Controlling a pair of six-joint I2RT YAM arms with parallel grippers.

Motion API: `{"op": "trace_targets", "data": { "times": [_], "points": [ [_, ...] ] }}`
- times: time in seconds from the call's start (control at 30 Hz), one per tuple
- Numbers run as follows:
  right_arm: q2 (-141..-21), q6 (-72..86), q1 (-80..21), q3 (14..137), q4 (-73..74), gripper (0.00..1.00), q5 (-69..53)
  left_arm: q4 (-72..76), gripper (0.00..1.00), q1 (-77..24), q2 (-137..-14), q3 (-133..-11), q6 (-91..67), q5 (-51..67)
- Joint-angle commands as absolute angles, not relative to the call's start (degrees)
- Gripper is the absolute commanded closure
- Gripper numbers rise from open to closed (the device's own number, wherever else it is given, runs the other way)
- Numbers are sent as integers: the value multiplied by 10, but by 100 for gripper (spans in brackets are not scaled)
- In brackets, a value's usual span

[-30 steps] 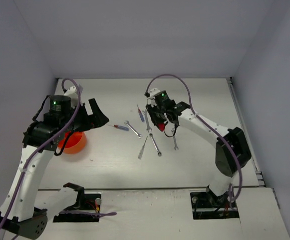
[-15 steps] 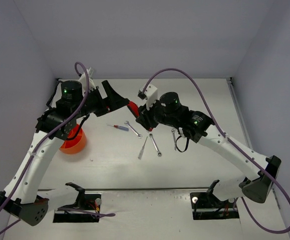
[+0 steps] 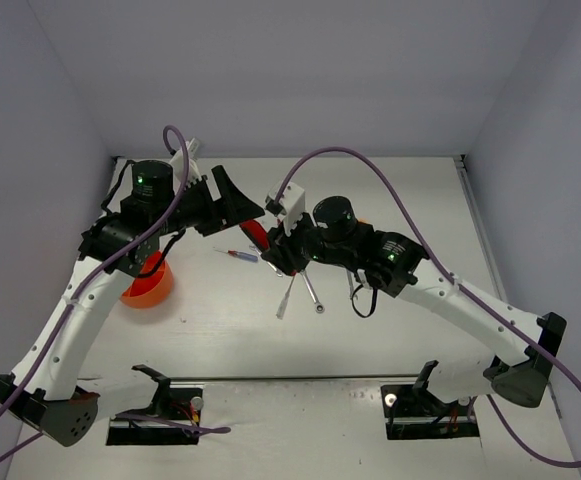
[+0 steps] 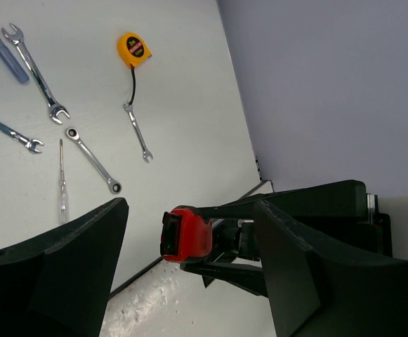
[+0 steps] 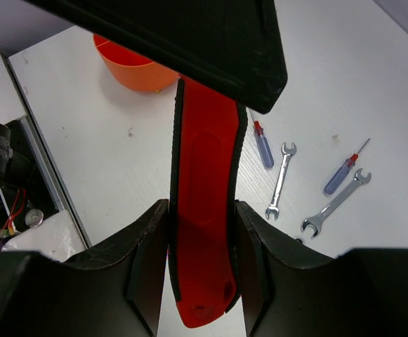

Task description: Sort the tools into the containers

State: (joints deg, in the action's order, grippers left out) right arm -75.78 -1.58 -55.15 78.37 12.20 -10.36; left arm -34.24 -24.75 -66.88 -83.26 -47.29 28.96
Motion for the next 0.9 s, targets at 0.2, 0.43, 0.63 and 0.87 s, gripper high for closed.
{"op": "trace_targets", "data": {
  "times": [0.2, 0.43, 0.63, 0.87],
  "points": [
    [-727, -15, -562, 775, 83, 100, -87, -332, 39, -251, -673, -818, -467, 361],
    [-738, -15, -568, 771, 83, 100, -88, -332, 50, -255, -675, -810, -458, 373],
    [-745, -18, -569, 770, 82, 100, -88, -333, 62, -258, -679, -800, -454, 377],
    [-753, -20, -569, 767, 81, 99, -89, -334, 92, -262, -684, -798, -443, 388]
  ]
}}
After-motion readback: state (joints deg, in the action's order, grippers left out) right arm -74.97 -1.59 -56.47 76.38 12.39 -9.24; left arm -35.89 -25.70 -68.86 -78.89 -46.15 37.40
